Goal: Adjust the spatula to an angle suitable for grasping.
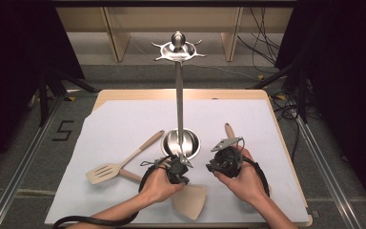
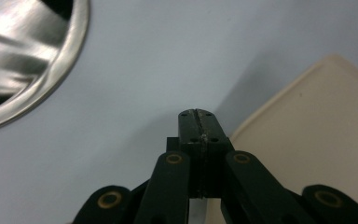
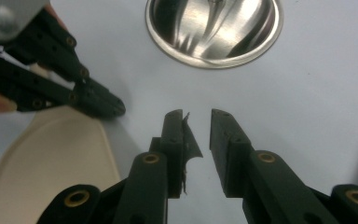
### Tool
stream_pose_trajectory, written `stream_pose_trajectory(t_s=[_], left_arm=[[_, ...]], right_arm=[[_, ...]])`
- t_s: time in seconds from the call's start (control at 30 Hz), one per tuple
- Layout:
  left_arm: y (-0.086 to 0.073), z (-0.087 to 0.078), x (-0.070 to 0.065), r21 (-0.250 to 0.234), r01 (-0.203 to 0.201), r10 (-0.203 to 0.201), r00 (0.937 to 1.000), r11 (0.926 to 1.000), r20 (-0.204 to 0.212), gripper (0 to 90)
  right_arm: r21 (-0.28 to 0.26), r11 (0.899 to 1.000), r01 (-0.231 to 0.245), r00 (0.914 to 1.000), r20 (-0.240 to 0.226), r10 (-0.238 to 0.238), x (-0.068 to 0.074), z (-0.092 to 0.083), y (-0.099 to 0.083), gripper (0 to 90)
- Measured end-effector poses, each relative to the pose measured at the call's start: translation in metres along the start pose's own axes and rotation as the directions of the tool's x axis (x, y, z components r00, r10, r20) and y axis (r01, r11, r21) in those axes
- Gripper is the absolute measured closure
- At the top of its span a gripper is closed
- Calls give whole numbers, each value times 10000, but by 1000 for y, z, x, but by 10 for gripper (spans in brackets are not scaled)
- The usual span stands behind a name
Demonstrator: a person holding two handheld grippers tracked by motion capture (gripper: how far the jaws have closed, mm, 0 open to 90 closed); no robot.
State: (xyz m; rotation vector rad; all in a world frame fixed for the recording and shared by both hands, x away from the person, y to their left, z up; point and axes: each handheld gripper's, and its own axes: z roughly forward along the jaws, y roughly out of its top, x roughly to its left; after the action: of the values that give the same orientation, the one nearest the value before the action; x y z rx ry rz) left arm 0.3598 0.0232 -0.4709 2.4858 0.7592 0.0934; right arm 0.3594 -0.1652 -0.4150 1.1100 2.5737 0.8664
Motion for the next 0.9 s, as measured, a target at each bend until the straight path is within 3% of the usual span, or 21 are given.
stream_pose_trajectory(t_s=[0.03,0.07,0.13,0.17,0.2,0.27,0.3,0.33,0.37,0.47,0.5,0.6,0.63,0.67,0.7,0.73,0.77,0.8,0.83,0.87,0.9], left_arm=[[2,3,-4,-73,88,-87,9998,9999,191,892],[6,7,-14,-152,59,-53,9992,9999,395,892],[11,10,-23,-108,-372,376,9985,9992,398,892],[12,12,-27,-209,-276,288,9979,9994,577,892],[12,12,-27,-209,-276,288,9979,9994,577,891],[13,13,-30,-304,-472,488,9972,9984,570,891],[12,13,-30,-263,-413,430,9968,9988,678,891],[8,10,-32,-185,-279,295,9953,9994,925,891],[8,10,-32,-185,-279,295,9953,9994,925,890],[1,2,-38,107,-415,392,9856,9991,1646,887],[1,2,-38,107,-415,392,9856,9991,1646,880],[-2,-4,-41,-12,-276,273,9809,9996,1924,845],[-2,-9,-41,-241,-4,53,9798,9997,2000,808],[-2,-16,-39,-315,18,40,9832,9995,1827,787],[-3,-26,-35,-494,-159,231,9888,9986,1477,767],[-5,-36,-31,-625,-98,161,9947,9980,1011,754],[-8,-47,-24,-507,179,-139,9968,9986,793,731],[-13,-60,-15,-228,1016,-1001,9932,9946,597,624],[-16,-65,-11,-235,1306,-1294,9904,9912,481,624],[-22,-74,0,-256,1865,-1861,9824,9821,176,558],[-26,-79,7,-26,2320,-2320,9727,9727,-33,558]], right_arm=[[29,9999,-140,9999,8,140,0,-2,0,760],[-19,10000,48,10000,26,-48,-2,-2,-1,760],[32,9997,-227,9997,51,226,-2,-4,-1,760],[-232,9995,-224,9997,116,227,-2,-3,-2,760],[57,9997,-233,9997,46,233,-3,-6,-2,760],[-45,9992,-394,9992,41,395,-4,-7,-2,760],[-64,9989,-457,9989,68,457,-4,-8,-2,759],[-132,9997,-204,9996,204,207,-9,-10,-3,760],[-277,9988,-400,9990,202,406,-9,-10,-3,759],[-175,9987,-469,9988,164,472,-12,-12,-3,757],[-175,9987,-469,9988,164,472,-12,-12,-3,757],[-165,9990,-407,9988,248,411,-12,-11,-2,755],[-198,9985,-502,9984,255,507,-11,-11,-2,753],[-187,9984,-537,9983,234,542,-11,-12,-2,753],[-165,9987,-491,9985,219,494,-11,-12,-2,750],[-213,9988,-449,9987,217,453,-11,-13,-2,748],[-245,9992,-324,9990,295,332,-12,-12,-3,744],[-161,9987,-483,9987,162,485,-12,-12,-3,735],[-161,9987,-483,9987,162,485,-12,-12,-3,735],[-123,9978,-654,9978,113,656,-11,-11,-2,731],[-123,9978,-654,9978,113,656,-11,-11,-2,731]])
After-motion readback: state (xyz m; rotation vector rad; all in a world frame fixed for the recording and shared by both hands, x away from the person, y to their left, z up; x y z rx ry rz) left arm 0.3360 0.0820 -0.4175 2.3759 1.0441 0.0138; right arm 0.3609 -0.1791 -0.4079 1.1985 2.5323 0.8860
